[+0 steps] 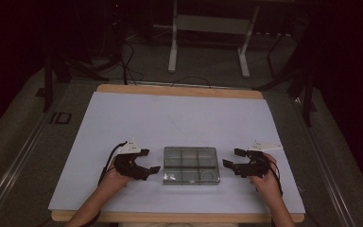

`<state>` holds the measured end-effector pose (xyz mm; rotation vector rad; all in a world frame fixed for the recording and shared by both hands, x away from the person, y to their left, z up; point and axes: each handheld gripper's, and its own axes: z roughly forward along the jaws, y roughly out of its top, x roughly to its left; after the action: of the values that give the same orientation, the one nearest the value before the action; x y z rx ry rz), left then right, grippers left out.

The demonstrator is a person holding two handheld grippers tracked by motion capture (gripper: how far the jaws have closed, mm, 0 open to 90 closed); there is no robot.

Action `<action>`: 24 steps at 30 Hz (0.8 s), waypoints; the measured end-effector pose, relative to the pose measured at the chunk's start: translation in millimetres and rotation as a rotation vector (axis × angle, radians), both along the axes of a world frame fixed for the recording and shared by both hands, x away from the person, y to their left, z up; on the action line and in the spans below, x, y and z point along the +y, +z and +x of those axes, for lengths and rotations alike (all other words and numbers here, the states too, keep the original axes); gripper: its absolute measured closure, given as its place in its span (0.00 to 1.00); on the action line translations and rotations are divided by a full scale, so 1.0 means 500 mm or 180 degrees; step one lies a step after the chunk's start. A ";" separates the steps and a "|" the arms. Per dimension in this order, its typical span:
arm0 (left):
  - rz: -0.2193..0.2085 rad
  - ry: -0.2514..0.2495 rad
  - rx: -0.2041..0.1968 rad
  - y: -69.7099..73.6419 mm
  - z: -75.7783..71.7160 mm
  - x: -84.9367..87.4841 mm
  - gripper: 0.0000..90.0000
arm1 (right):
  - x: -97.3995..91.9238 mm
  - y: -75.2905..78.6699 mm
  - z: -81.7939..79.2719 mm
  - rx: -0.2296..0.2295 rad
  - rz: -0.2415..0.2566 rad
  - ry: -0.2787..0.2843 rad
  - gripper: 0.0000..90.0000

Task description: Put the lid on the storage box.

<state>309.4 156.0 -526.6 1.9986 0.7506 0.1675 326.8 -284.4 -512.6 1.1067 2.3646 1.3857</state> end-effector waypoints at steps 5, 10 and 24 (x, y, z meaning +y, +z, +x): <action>0.0057 0.0055 -0.0030 -0.004 0.000 0.004 0.01 | -0.003 -0.005 -0.001 -0.0018 -0.0051 -0.0001 0.19; 0.0011 0.0051 -0.0022 -0.009 0.001 0.008 0.01 | -0.006 -0.011 0.000 -0.0010 -0.0117 0.0020 0.16; 0.0067 -0.0007 -0.0071 -0.017 -0.011 0.014 0.01 | -0.024 -0.026 -0.005 -0.0086 -0.0161 -0.0102 0.15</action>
<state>303.7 163.0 -535.3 2.0142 0.7351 0.1967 324.1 -296.4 -525.6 1.1006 2.3394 1.3145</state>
